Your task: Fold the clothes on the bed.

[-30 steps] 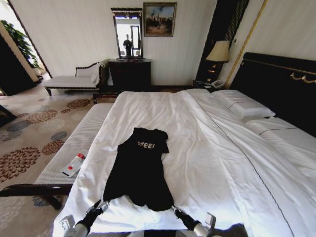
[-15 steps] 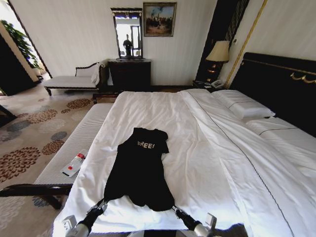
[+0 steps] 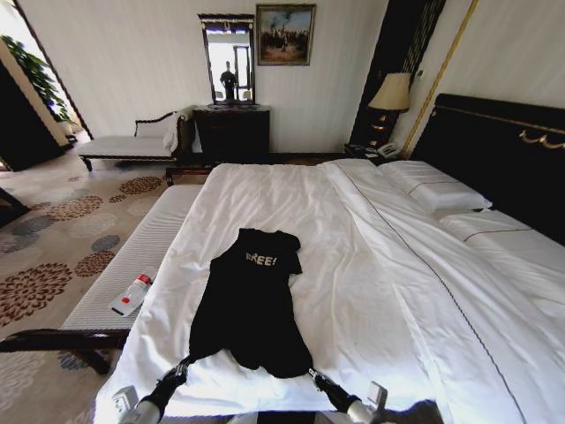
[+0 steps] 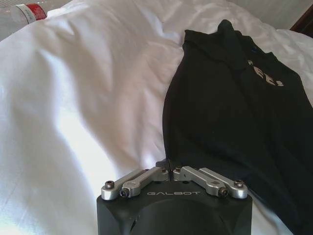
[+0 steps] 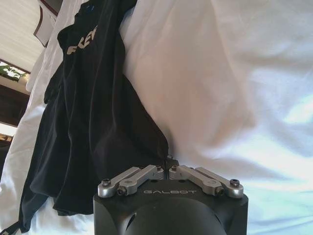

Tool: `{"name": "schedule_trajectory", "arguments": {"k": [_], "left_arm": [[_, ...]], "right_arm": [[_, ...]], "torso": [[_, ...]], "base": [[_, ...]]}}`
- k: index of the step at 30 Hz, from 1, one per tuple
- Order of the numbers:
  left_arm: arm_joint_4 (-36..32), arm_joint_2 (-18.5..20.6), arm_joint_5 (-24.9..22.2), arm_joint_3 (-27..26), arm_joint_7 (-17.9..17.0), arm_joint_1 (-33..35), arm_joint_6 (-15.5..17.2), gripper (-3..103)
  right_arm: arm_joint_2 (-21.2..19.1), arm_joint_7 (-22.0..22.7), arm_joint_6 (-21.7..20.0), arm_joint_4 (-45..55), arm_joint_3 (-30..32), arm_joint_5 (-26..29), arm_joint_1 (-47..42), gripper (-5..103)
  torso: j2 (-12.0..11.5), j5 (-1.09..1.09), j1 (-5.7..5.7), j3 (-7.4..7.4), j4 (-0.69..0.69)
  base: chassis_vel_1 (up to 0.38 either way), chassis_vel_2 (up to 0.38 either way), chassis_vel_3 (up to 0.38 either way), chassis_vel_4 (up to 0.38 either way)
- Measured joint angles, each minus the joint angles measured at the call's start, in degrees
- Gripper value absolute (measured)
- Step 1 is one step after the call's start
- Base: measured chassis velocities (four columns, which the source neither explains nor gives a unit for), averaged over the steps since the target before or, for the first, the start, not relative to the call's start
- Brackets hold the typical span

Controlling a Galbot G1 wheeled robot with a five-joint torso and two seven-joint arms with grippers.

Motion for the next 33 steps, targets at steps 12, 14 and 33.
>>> {"name": "schedule_trajectory", "arguments": {"k": [12, 14, 33], "left_arm": [[-5.02, -1.75, -1.53, -5.76, -0.29, 4.26, -0.42, 0], [-5.38, -1.85, -1.75, -6.42, -0.36, 4.80, -0.48, 0], [-11.09, -7.01, 4.01, -12.23, -2.47, 17.52, -0.44, 0]], "right_arm": [[-0.36, 2.48, -1.48, 7.95, 3.47, -1.93, -5.68, 0], [-0.36, 2.91, -1.73, 8.65, 4.08, -2.21, -6.50, 0], [2.88, 5.77, -8.85, 14.72, 7.09, -18.52, -15.78, 0]], "torso": [[0.00, 0.00, 0.00, 0.00, 0.00], [0.00, 0.00, 0.00, 0.00, 0.00], [0.00, 0.01, 0.00, 0.00, 0.00]], "base": [[0.000, 0.000, 0.000, 0.000], [0.000, 0.000, 0.000, 0.000], [0.000, 0.000, 0.000, 0.000]]}}
